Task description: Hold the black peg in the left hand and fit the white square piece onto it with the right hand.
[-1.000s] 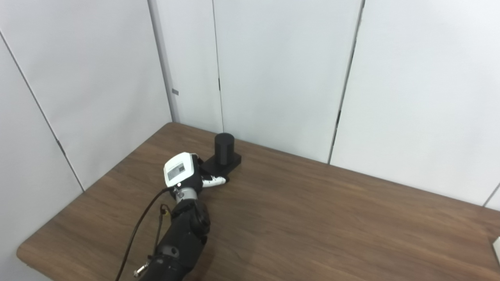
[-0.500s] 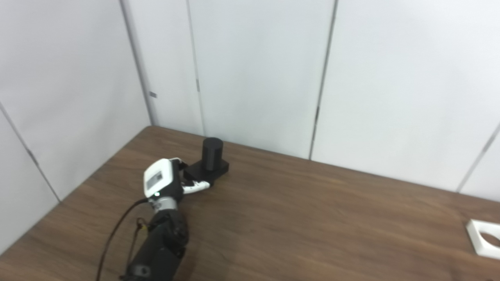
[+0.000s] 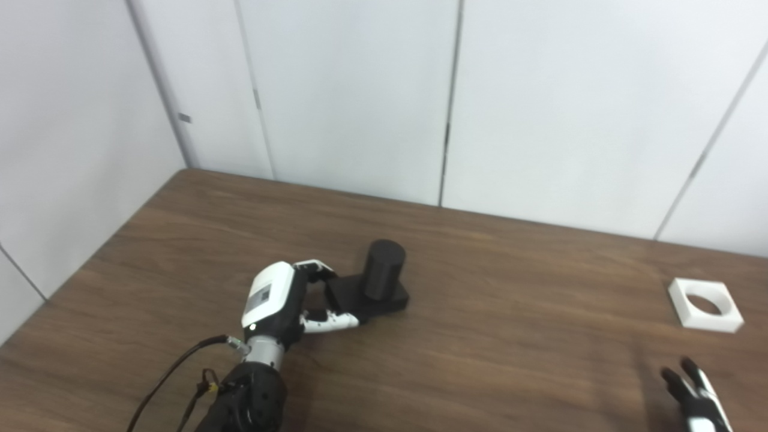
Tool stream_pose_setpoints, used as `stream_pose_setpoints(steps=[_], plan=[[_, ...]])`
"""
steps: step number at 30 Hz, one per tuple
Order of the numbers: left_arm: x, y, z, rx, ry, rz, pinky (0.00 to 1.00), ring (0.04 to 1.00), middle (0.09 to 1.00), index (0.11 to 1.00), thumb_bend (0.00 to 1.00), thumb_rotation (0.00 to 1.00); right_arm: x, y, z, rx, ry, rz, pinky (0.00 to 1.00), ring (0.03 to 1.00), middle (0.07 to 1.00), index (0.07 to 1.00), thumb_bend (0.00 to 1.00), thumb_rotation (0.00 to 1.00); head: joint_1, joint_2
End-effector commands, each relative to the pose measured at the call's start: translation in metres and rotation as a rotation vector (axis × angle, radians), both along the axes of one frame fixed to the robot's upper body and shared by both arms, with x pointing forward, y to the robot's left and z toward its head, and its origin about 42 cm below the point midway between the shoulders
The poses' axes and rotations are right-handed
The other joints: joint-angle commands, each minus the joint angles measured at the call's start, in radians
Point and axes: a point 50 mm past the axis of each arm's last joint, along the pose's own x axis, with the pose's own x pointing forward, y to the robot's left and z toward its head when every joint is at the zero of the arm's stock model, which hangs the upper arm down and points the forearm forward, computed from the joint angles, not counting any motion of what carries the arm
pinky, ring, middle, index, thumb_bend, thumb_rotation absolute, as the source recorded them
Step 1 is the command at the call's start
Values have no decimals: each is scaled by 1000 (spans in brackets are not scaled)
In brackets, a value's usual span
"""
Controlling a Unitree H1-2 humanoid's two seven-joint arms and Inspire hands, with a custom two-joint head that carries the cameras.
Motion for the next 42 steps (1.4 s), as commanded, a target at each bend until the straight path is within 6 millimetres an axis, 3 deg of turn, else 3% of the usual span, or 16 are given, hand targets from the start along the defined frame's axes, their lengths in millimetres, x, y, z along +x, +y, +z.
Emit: stream_pose_setpoints(steps=[1, 6, 9, 20, 24, 32, 36, 42], plan=[[-7, -14, 6, -2, -5, -97, 608, 707, 689, 483, 510, 48, 3, 11, 14, 29, -61, 5, 1000, 936, 898, 952, 419, 1000, -32, 20], [-33, -36, -8, -29, 88, -216, 597, 699, 702, 485, 510, 45, 4, 16, 16, 37, -61, 3, 1000, 912, 885, 938, 419, 1000, -76, 47], [-41, -39, -13, -51, 111, -259, 607, 709, 705, 485, 511, 43, 4, 19, 17, 44, -62, 1, 1000, 901, 877, 930, 430, 1000, -101, 62], [-58, -30, -39, -230, 215, -519, 715, 791, 731, 486, 511, 43, 7, 29, 20, -19, -61, -10, 962, 868, 845, 903, 489, 1000, -168, 83], [-65, -28, -44, -247, 231, -567, 709, 786, 727, 487, 512, 43, 6, 31, 20, -8, -63, -7, 917, 858, 844, 903, 495, 1000, -188, 77], [-79, -37, -50, -296, 265, -641, 685, 742, 693, 487, 515, 42, 5, 32, 19, -32, -63, -7, 962, 862, 827, 892, 493, 1000, -211, 70], [-81, -40, -51, -273, 267, -656, 687, 753, 701, 486, 516, 44, 5, 32, 19, -31, -62, -10, 981, 869, 824, 895, 495, 1000, -214, 68], [-83, -41, -52, -57, 213, -570, 656, 741, 687, 487, 516, 44, 4, 33, 19, -24, -62, -8, 979, 874, 827, 903, 479, 1000, -214, 68]])
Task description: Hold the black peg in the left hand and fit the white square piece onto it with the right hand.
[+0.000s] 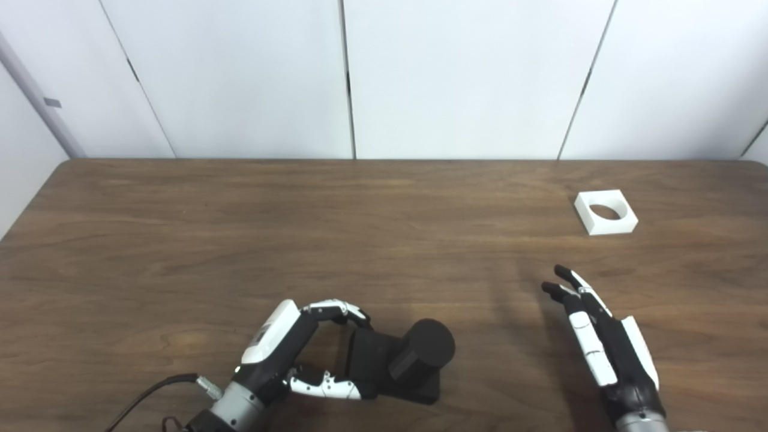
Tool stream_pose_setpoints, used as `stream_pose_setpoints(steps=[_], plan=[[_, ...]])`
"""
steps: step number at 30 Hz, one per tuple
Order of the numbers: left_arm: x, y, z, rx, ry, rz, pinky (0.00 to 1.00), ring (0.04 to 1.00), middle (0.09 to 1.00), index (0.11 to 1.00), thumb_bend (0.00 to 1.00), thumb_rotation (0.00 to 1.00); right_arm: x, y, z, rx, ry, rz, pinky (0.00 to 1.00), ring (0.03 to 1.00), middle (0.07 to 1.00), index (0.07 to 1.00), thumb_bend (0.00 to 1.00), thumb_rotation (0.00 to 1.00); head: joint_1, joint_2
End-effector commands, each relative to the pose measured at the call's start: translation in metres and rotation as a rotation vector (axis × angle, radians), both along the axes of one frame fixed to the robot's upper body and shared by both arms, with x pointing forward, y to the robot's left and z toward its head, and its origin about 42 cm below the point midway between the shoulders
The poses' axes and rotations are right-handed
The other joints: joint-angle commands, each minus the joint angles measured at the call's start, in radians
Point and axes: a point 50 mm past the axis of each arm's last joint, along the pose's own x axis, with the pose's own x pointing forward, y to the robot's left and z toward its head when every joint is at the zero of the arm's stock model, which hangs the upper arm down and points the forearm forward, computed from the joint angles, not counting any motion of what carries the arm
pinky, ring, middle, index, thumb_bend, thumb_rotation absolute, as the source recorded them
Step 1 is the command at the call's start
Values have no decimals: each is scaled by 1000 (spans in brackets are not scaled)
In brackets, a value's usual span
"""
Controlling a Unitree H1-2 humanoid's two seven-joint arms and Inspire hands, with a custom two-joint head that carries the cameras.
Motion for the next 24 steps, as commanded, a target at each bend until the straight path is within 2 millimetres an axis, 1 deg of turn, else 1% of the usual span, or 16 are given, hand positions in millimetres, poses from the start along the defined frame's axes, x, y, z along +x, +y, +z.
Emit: stream_pose_setpoints(steps=[1, 8, 12, 15, 17, 19, 22, 23, 24], plan=[[-22, 1, -30, 142, 122, 22, 661, 738, 683, 487, 516, 43, 2, 14, 14, 50, -75, -12, 981, 876, 828, 903, 480, 1000, -1, 0], [-18, 6, -31, 233, 55, 13, 690, 762, 692, 487, 518, 43, 4, 14, 12, 49, -77, -11, 980, 864, 822, 902, 479, 1000, -5, 0], [-15, 7, -33, 315, -28, 4, 689, 746, 679, 486, 520, 46, 6, 14, 11, 53, -73, -12, 968, 867, 819, 900, 479, 1000, -1, -5], [-12, 9, -35, 361, -106, 3, 752, 730, 657, 486, 522, 48, 8, 15, 9, 52, -72, -16, 962, 871, 818, 898, 480, 1000, -5, -10], [-10, 10, -37, 372, -135, 8, 775, 730, 651, 485, 522, 48, 9, 16, 8, 55, -73, -15, 959, 871, 816, 898, 477, 1000, -12, -12], [-8, 11, -38, 374, -149, 16, 775, 733, 653, 486, 522, 47, 9, 16, 7, 53, -75, -10, 950, 862, 820, 897, 473, 1000, -12, -12], [-5, 12, -39, 383, -163, 30, 756, 729, 657, 486, 522, 48, 9, 14, 5, 25, -67, -15, 941, 860, 821, 889, 478, 1000, -35, -22], [-5, 12, -39, 385, -167, 34, 747, 724, 657, 486, 522, 48, 9, 13, 6, 15, -58, -24, 912, 853, 822, 879, 477, 997, -48, -22], [-4, 12, -39, 386, -170, 35, 738, 720, 655, 486, 522, 48, 9, 12, 6, 9, -52, -31, 886, 847, 825, 870, 475, 933, -48, -22]])
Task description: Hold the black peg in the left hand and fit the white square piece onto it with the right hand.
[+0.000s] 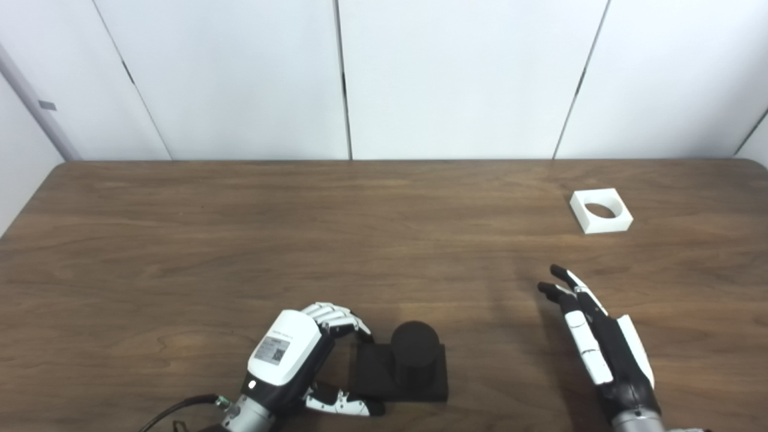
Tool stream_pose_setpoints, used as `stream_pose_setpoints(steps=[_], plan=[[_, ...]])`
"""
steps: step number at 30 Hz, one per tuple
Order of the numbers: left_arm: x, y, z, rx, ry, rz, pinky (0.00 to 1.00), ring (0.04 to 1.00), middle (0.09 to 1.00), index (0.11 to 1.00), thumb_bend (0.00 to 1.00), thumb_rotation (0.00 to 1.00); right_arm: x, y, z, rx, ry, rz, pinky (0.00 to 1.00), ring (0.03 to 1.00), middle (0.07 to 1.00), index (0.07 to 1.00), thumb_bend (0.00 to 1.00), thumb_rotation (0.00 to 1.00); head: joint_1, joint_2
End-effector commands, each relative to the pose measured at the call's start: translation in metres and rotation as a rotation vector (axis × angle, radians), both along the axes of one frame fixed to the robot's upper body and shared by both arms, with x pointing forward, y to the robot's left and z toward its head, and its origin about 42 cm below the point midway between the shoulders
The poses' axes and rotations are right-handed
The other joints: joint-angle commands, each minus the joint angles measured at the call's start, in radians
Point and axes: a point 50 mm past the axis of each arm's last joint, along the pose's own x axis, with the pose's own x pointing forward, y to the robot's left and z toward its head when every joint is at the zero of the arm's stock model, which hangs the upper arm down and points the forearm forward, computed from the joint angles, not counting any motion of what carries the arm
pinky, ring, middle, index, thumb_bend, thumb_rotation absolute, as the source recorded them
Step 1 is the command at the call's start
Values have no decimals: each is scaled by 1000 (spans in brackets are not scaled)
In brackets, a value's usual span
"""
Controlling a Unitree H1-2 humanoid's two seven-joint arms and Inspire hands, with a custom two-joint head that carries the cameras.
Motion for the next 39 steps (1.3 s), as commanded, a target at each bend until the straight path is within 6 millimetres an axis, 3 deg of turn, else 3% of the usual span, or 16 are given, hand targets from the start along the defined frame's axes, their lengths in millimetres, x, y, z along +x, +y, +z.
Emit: stream_pose_setpoints(steps=[1, 3, 5, 6, 10, 13, 22, 39], plan=[[-3, 17, -22, 123, 78, 41, 734, 719, 655, 486, 522, 48, 7, 9, 13, -1, -47, -24, 877, 846, 827, 867, 474, 910, -22, 1], [-3, 17, -21, 120, 75, 41, 713, 712, 655, 486, 522, 48, 9, 3, 25, -83, -56, -16, 810, 829, 837, 858, 511, 585, -36, -1], [-2, 17, -22, 110, 72, 40, 702, 709, 656, 486, 522, 48, 15, -7, 39, -192, -72, 9, 767, 820, 837, 850, 541, 404, -71, -14], [-2, 17, -22, 104, 71, 39, 697, 708, 657, 485, 522, 49, 20, -13, 49, -273, -76, 26, 796, 851, 854, 835, 591, 302, -71, -14], [-1, 14, -24, 95, 53, 39, 693, 705, 655, 485, 523, 50, 44, -41, 83, -520, -83, 88, 958, 982, 921, 800, 722, 194, -68, -32], [-1, 11, -25, 97, 48, 36, 702, 714, 659, 486, 523, 51, 62, -57, 99, -610, -95, 111, 972, 999, 936, 774, 811, 114, -72, -39], [2, 17, -27, 117, 46, 17, 724, 712, 658, 485, 523, 50, 97, -84, 132, -832, -89, 104, 984, 1000, 949, 749, 944, 54, -102, -43], [1, 25, -30, 125, 54, 10, 713, 707, 663, 485, 523, 51, 182, -113, 135, -1092, -56, 65, 999, 1000, 980, 825, 958, 136, -129, -52]])
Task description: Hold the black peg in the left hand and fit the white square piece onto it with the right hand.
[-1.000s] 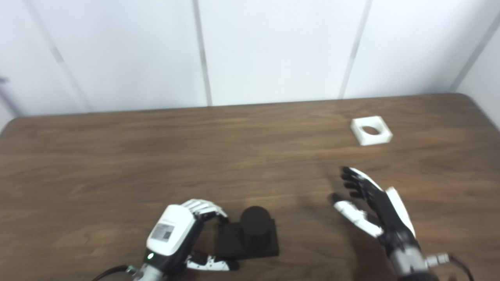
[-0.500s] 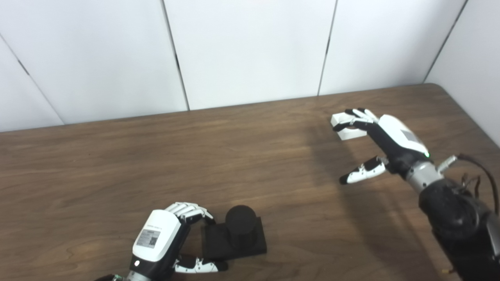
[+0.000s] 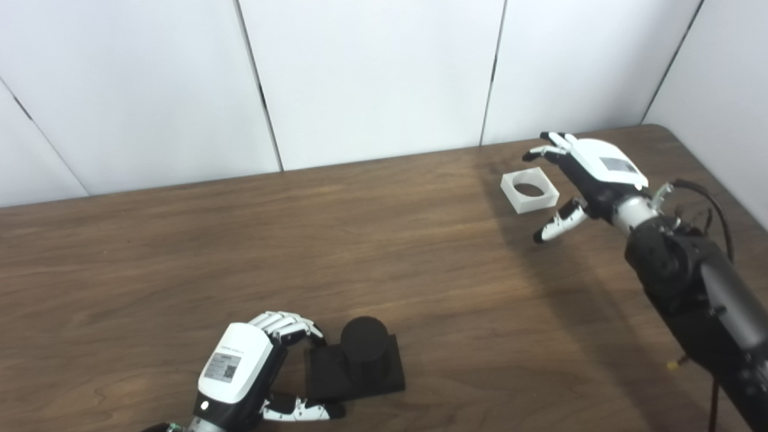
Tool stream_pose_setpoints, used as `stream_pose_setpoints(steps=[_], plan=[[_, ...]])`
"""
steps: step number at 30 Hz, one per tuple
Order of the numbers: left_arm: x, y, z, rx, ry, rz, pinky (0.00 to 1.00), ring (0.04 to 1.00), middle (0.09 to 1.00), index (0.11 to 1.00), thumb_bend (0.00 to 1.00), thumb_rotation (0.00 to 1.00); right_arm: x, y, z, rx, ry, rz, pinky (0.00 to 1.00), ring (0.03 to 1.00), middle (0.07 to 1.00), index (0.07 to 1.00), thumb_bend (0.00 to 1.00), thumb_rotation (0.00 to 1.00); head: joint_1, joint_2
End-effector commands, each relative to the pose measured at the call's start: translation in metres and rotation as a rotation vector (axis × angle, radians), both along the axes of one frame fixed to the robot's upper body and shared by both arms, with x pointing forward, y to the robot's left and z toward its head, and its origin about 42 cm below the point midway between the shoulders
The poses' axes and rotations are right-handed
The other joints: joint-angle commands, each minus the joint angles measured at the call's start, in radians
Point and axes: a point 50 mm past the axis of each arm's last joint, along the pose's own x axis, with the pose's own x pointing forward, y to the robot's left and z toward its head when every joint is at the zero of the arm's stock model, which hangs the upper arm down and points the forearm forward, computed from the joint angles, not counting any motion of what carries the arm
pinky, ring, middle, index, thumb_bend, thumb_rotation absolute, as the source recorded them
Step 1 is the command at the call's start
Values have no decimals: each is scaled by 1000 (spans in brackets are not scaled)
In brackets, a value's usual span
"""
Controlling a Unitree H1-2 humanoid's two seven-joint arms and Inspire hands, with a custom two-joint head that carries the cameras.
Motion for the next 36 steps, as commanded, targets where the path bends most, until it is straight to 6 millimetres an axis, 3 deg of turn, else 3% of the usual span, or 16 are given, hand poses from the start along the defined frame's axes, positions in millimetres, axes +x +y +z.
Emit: stream_pose_setpoints(steps=[1, 8, 16, 36], plan=[[-10, 19, -28, 103, 100, 40, 712, 706, 662, 485, 523, 51, 15, -6, 26, -83, -97, 15, 999, 1000, 979, 825, 956, 140, 4, 1], [-12, 18, -27, 114, 98, 36, 715, 708, 660, 485, 523, 51, 42, -13, 11, -176, -53, 19, 987, 1000, 966, 827, 938, 158, -3, 5], [-13, 18, -26, 109, 102, 33, 717, 709, 662, 485, 523, 50, 65, -16, 10, -210, -4, 9, 976, 1000, 964, 857, 920, 149, -4, 8], [-15, 14, -22, 100, 101, 32, 711, 709, 665, 485, 524, 50, 94, -16, 14, -288, 72, 28, 930, 966, 916, 824, 879, 234, 16, 21]])
